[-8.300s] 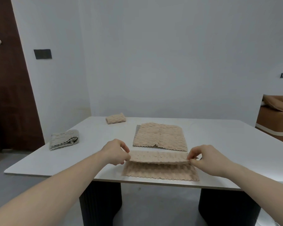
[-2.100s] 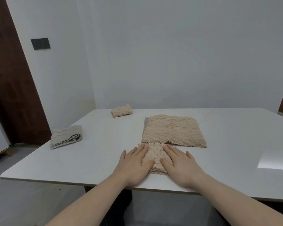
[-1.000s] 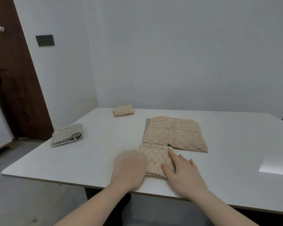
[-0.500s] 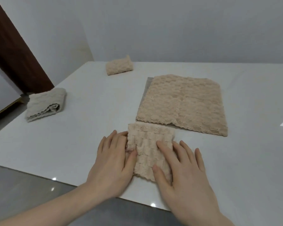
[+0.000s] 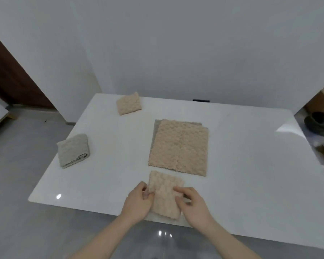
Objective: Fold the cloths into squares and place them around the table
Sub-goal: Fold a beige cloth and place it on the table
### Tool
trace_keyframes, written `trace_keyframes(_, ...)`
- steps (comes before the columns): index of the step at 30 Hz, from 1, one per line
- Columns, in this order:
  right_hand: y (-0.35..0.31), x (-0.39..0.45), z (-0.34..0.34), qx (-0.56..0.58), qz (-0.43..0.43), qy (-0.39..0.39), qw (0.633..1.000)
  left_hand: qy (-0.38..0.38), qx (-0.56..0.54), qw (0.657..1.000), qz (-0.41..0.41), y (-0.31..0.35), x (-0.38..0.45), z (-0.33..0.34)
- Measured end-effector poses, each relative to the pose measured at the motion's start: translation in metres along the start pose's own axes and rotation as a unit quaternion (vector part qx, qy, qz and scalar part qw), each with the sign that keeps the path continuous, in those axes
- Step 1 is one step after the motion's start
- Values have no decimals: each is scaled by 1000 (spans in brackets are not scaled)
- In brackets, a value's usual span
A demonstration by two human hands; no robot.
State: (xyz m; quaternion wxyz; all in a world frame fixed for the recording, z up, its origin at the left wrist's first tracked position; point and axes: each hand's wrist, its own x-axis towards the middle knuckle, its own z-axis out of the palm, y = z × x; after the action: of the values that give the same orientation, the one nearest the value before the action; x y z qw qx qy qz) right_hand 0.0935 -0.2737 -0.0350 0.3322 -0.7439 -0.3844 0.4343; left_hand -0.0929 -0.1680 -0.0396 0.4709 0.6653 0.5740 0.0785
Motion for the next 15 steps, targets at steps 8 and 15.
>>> trace_keyframes(8, -39, -62, -68, 47, 2, 21, 999, -72, -103, 992, -17, 49, -75, -2)
trace_keyframes(15, -19, -56, -151, 50, -29, -4, 998, 5, -146, 989, -2, 119, -85, 52)
